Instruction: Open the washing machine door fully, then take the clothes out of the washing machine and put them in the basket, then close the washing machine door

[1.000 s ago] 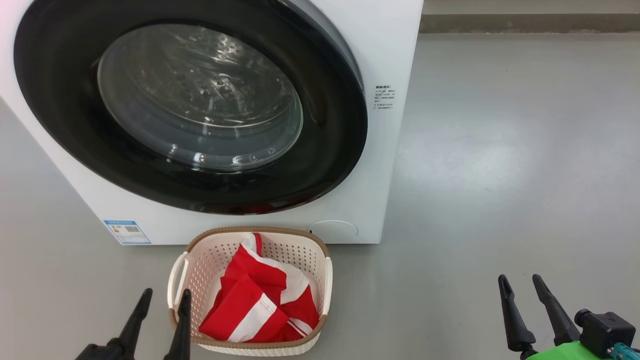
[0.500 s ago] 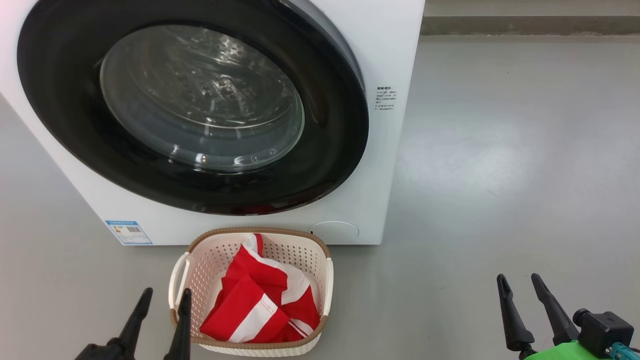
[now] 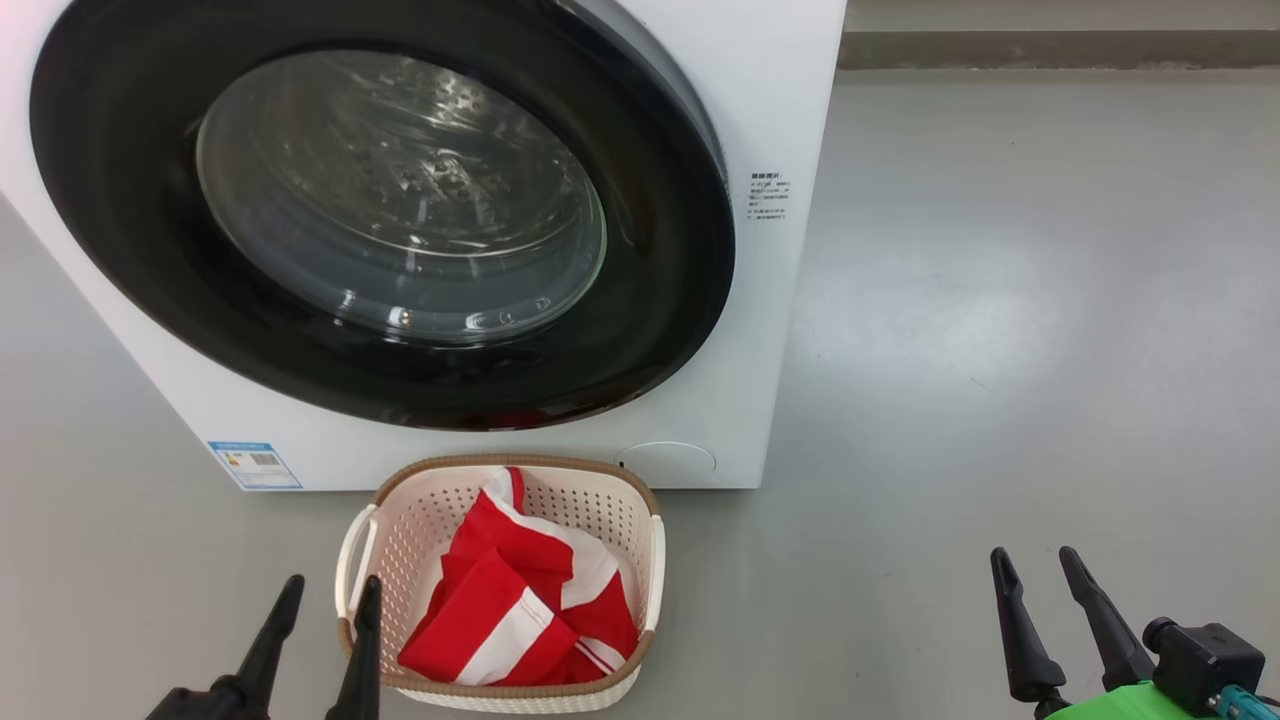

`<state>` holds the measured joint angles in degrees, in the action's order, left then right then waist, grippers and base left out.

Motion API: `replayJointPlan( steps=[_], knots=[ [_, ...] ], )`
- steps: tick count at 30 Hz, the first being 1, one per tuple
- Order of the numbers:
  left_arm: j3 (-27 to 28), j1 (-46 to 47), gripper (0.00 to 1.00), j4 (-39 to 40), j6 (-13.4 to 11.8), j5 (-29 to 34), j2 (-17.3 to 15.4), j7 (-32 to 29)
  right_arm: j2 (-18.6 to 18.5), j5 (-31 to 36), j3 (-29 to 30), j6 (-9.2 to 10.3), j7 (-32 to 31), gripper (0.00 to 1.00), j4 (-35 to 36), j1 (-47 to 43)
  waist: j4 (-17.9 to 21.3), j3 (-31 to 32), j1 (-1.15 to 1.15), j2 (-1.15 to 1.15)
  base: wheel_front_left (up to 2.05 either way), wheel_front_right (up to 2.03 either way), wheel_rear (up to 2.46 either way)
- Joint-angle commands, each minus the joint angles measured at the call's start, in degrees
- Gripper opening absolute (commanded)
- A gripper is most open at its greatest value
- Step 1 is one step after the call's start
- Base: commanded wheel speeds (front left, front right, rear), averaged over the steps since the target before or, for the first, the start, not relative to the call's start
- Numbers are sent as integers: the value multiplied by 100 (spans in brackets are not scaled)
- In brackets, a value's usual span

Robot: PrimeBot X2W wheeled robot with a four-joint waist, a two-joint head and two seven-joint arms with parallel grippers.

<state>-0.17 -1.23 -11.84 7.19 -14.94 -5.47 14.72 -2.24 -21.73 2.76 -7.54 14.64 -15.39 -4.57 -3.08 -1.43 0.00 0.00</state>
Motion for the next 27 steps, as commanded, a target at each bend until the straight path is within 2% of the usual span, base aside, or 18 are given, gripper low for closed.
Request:
replayJointPlan(
  steps=[1,9,10,16,22,27],
  knots=[
    [175,73,100,161,30,-30,-81,28,-72,12,-147,5,36,100,154,124,-1,-6,0,0,0,0,0],
    [128,81,100,214,30,-145,-120,28,-69,7,-152,5,36,100,174,149,-1,-67,0,0,0,0,0],
    [-38,0,0,56,0,-109,-40,-1,8,-1,-3,0,0,0,21,5,-1,-66,0,0,0,0,0],
    [-71,-11,0,-348,-9,-146,118,-19,113,-34,-4,0,-12,0,-386,-3,1,-68,0,0,0,0,0],
    [-40,19,0,-335,-7,-516,122,-117,100,-378,7,0,-109,0,-352,41,16,-47,11,0,0,0,0],
    [-14,51,0,-333,-7,-821,125,-198,89,-662,17,0,-188,0,-338,88,29,-48,1,0,0,0,0]
  ],
)
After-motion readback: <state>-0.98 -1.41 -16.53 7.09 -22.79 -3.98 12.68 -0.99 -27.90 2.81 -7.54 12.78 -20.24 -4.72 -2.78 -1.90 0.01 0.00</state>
